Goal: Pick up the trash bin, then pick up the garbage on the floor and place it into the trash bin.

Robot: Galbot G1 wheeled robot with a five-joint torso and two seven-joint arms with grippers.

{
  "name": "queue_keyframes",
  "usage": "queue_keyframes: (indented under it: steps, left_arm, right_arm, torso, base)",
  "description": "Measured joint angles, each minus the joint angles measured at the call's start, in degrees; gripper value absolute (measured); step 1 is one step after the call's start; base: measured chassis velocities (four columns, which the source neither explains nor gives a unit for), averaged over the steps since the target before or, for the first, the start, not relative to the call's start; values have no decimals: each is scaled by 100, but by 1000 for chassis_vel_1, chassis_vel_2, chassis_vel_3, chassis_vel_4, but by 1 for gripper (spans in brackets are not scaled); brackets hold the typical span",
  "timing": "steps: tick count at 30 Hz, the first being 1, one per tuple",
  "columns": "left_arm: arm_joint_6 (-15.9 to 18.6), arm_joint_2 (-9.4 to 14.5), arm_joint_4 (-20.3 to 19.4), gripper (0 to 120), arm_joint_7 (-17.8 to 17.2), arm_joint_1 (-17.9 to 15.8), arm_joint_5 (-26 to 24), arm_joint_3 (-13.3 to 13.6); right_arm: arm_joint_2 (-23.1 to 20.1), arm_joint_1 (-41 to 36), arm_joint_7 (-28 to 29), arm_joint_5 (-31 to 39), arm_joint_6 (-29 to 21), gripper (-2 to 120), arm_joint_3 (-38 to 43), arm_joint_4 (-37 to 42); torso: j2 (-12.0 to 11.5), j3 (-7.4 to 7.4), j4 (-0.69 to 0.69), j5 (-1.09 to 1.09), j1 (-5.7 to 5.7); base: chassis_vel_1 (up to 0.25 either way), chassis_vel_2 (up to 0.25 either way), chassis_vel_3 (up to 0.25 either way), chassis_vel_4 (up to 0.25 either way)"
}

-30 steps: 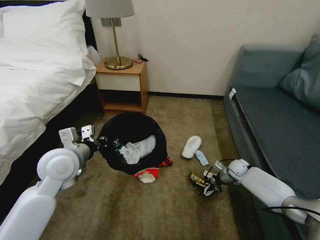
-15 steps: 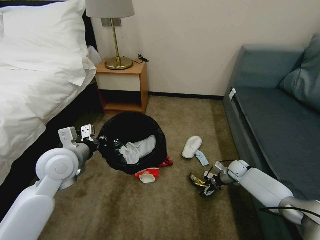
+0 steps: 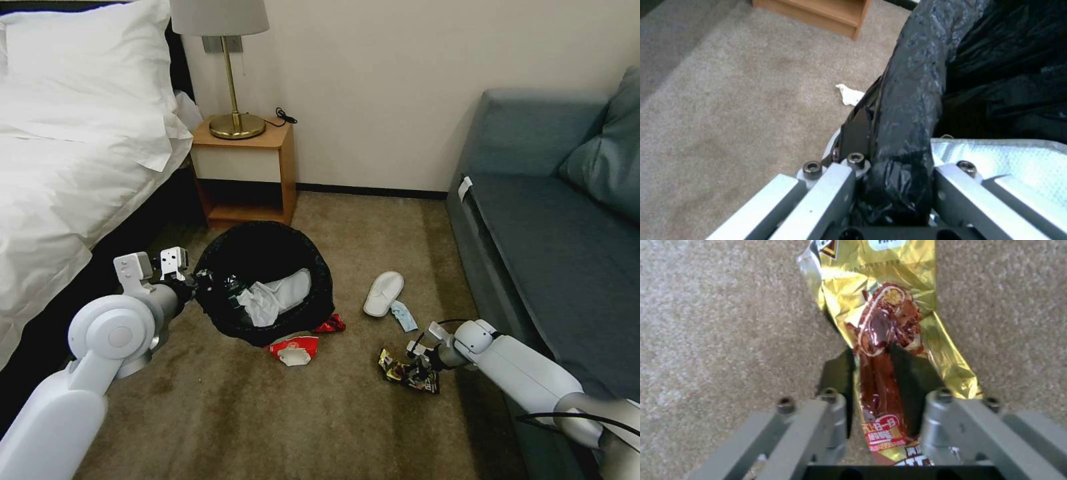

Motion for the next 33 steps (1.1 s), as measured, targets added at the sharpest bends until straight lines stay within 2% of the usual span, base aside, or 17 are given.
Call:
queue_keyframes:
  steps: [2,3,4,6,18,33]
  left_arm:
    - [0,-1,-5,3,8,6,4,-4]
    - [0,-1,-5,3,8,6,4,-4]
    - [0,-3,-12,3,10,10,7,-5]
    - [0,-3,-26,3,12,13,7,-8]
    - [0,9,-74,3,23,31,6,-46]
    - [0,5,-32,3,28,-12,6,-42]
  right_arm:
    - [0,-22,11,-18,-8,10,22,11]
    - [0,-22,11,-18,-8,10,22,11]
    - [0,-36,18,-29,-11,3,42,23]
    - [-1,-49,20,-60,-16,0,64,37]
    - [12,-126,175,56,-71,0,242,278]
    - [-192,-186,778,1284,-377,0,901,1130]
  torso:
    - [0,0,0,0,0]
    - [0,0,0,0,0]
    - [0,0,0,0,0]
    - [0,0,0,0,0]
    - [0,0,0,0,0]
    - [0,0,0,0,0]
  base:
    - [0,0,0,0]
    - [0,0,0,0]
    - [0,0,0,0]
    - [0,0,0,0]
    - [0,0,0,0]
    - [0,0,0,0]
